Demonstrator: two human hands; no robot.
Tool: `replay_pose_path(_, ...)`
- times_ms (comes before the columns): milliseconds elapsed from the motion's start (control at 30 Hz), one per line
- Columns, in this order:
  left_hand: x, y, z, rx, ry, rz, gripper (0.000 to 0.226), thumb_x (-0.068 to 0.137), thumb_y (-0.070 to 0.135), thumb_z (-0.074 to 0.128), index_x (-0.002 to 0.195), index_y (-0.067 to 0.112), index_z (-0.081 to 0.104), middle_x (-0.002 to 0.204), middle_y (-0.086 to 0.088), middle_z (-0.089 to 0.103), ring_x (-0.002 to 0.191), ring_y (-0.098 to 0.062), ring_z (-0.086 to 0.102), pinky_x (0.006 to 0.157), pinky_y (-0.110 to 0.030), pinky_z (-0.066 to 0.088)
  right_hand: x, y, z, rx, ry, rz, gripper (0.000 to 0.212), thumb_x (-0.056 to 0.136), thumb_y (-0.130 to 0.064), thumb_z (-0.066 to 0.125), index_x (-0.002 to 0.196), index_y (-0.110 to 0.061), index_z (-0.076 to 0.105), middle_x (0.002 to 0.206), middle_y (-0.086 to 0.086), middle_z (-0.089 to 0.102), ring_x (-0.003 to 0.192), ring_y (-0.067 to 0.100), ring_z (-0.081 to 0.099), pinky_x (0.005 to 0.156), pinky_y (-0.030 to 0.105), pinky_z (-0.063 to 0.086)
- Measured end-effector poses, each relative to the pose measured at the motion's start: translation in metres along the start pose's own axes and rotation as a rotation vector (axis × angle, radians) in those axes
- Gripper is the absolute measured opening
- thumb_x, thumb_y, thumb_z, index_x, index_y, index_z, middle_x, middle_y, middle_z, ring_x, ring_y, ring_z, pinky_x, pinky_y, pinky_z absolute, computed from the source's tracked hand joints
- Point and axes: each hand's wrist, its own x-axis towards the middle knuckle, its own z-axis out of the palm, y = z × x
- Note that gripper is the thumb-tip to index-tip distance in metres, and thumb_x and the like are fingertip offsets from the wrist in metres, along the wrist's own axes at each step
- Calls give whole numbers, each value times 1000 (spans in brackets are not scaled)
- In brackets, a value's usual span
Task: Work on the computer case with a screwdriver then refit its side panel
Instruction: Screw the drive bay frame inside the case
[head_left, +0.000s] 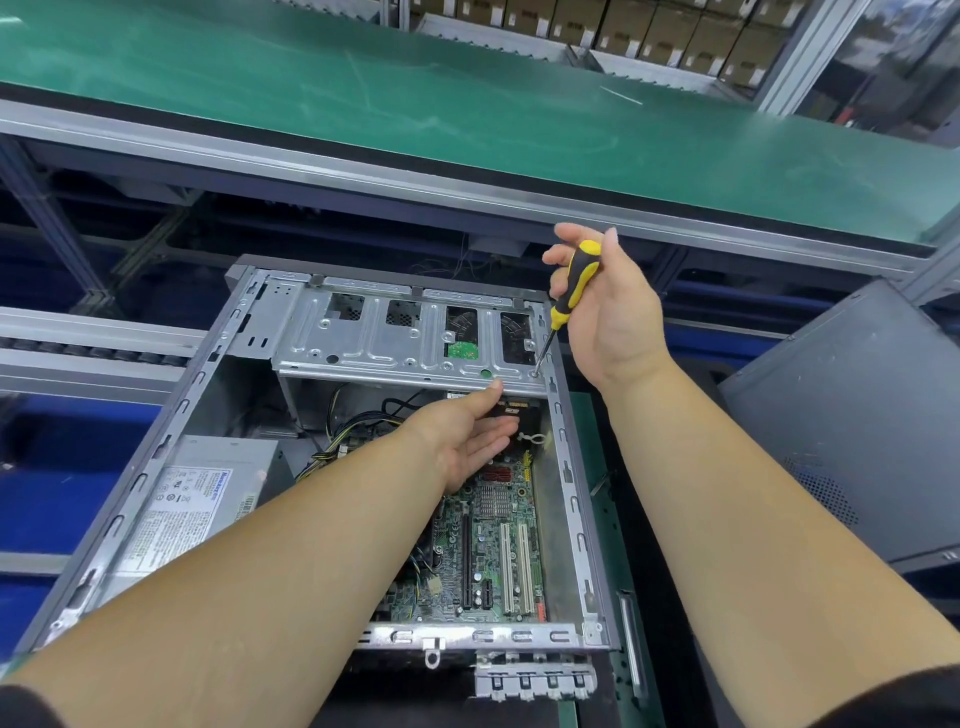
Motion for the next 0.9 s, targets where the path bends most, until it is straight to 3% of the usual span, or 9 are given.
replay_pose_path(133,0,0,0,-2,0,0,33,80,29,77,99,9,59,83,-13,75,72,-15,74,61,-25,60,-1,0,-5,-34,-26,-32,31,100,-25,41,104,-7,65,101,7,68,91,18,65,89,31,51)
replay_pose_path(200,0,0,0,0,-1,-1,33,80,29,77,100,9,58,83,-13,75,72,-15,73,60,-25,60,1,-1,-3,-105,-36,-43,15,98,-21,51,100,-10,61,98,3,70,98,24,70,87,30,53)
replay_pose_path(300,0,0,0,6,-1,1,34,80,30,76,99,9,57,82,-13,75,71,-14,73,59,-25,59,3,-1,0,-175,3,-45,14,89,-22,65,94,-15,54,88,0,70,82,19,70,80,32,52)
replay_pose_path(400,-1,0,0,5,-3,0,34,80,30,76,99,10,57,82,-13,75,70,-14,74,59,-25,60,1,-1,3,-154,-8,-24,17,90,-33,58,95,-17,57,86,1,64,68,10,53,72,30,44)
replay_pose_path(533,-1,0,0,6,-5,-1,34,81,31,76,99,10,58,82,-13,75,70,-14,74,59,-25,60,-1,-2,-1,3,-25,-20,34,100,-28,40,109,-8,66,98,7,64,75,12,54,76,26,48)
replay_pose_path(667,-1,0,0,8,-4,0,33,81,31,76,98,10,58,82,-13,75,73,-14,73,60,-24,60,0,0,-2,-115,-16,-43,11,99,-16,52,103,-8,58,96,2,70,92,20,69,87,30,53)
replay_pose_path(800,-1,1,1,12,-6,0,33,81,31,76,99,10,58,82,-12,76,71,-14,73,59,-24,59,2,-2,-1,-199,-1,-36,19,87,-21,68,95,-18,51,93,4,67,73,13,63,75,30,50)
replay_pose_path(900,-1,1,1,11,-5,0,33,80,31,76,98,11,58,81,-12,76,71,-14,74,59,-24,59,1,-1,0,-83,-17,-6,21,94,-31,55,108,-16,58,92,2,64,68,9,51,68,24,45)
